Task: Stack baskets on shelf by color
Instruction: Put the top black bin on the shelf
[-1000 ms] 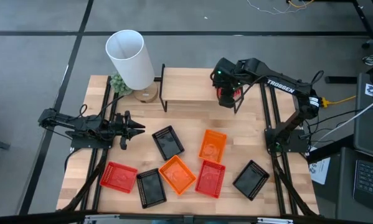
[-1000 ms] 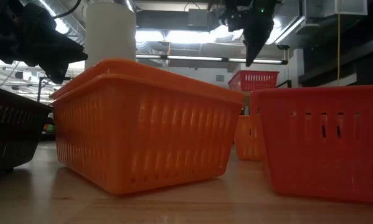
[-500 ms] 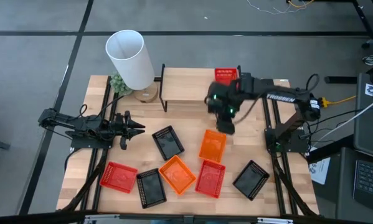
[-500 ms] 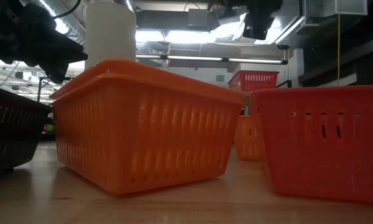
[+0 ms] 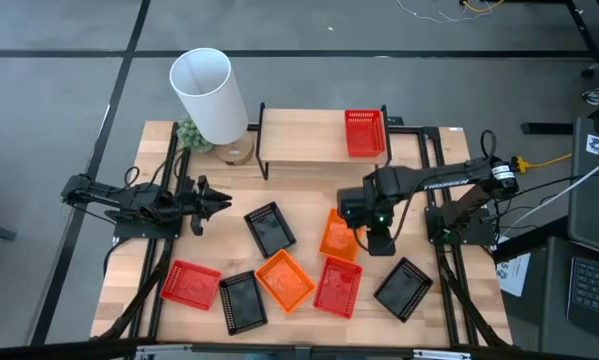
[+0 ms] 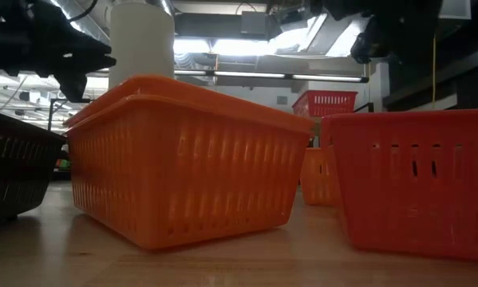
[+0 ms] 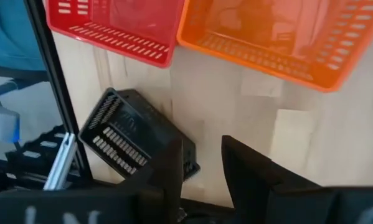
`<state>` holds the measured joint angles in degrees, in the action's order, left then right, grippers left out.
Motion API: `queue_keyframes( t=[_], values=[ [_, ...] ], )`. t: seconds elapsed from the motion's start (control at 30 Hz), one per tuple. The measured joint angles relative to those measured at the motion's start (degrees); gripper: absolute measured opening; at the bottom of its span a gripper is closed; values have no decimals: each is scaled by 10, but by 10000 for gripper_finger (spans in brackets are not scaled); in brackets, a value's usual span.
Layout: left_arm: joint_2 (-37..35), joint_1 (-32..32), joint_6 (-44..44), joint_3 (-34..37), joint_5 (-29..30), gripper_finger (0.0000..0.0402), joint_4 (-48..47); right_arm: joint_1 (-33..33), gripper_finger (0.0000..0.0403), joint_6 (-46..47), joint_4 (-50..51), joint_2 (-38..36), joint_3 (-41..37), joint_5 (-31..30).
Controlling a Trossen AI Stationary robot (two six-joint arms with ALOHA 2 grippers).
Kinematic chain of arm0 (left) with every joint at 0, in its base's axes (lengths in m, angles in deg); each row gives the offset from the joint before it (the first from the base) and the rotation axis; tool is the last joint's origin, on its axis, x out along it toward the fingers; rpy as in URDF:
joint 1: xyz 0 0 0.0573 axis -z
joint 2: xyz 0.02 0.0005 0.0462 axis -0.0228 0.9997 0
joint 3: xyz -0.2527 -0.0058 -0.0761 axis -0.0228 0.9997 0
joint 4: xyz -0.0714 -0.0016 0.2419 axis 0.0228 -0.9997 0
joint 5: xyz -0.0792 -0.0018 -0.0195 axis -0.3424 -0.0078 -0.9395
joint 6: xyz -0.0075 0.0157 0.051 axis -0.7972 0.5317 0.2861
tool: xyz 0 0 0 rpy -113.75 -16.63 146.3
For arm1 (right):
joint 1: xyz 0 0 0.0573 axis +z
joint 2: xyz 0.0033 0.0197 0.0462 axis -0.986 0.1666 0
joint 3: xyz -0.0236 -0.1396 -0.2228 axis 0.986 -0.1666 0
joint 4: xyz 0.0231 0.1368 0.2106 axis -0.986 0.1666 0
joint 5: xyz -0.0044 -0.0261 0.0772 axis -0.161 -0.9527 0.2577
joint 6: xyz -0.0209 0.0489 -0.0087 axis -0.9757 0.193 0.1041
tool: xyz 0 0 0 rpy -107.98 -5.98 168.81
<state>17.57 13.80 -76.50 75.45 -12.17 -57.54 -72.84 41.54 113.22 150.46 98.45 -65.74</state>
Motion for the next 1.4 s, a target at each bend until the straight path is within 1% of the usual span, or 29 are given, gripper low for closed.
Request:
queue_keyframes(
  t=[0.03, 0.13, 0.17, 0.3, 0.43, 0.57, 0.63, 0.77, 0.9, 1.07, 1.2, 1.3, 1.4],
  values=[
    [0, 0, -5, 0, -15, 94, 7, 7, 110, 8, -8, 0, -8, 0],
    [1, 0, -6, -8, -96, 94, 21, 25, 110, 45, -20, 0, -27, 0],
    [4, 0, -5, -12, -112, 94, 29, 30, 110, 57, -27, 0, -32, 0],
    [50, 0, -4, -33, -132, 94, 35, 46, 110, 115, -46, 0, -48, 0],
    [143, 0, -4, -70, -153, 94, 36, 55, 110, 160, -82, 0, -53, -1],
    [283, 0, -3, -126, -162, 94, 14, 61, 110, 188, -126, 0, -53, 0],
    [350, 0, -3, -155, -156, 94, 0, 63, 110, 199, -144, 0, -53, 0],
    [481, -9, -3, -204, -124, 94, -14, 71, 110, 215, -170, 0, -53, -4],
    [580, -20, -3, -238, -109, 94, -37, 83, 110, 215, -189, 0, -53, -5],
    [646, -32, -4, -263, -108, 94, -127, 100, 110, 215, -215, 0, -53, -10],
    [677, -41, -3, -266, -102, 94, -136, 112, 110, 214, -234, 0, -53, -33],
    [687, -52, 1, -267, -61, 94, -140, 115, 110, 214, -239, 0, -53, -40],
    [687, -67, 33, -267, 3, 94, -165, 115, 110, 213, -241, 0, -53, -41]
  ],
)
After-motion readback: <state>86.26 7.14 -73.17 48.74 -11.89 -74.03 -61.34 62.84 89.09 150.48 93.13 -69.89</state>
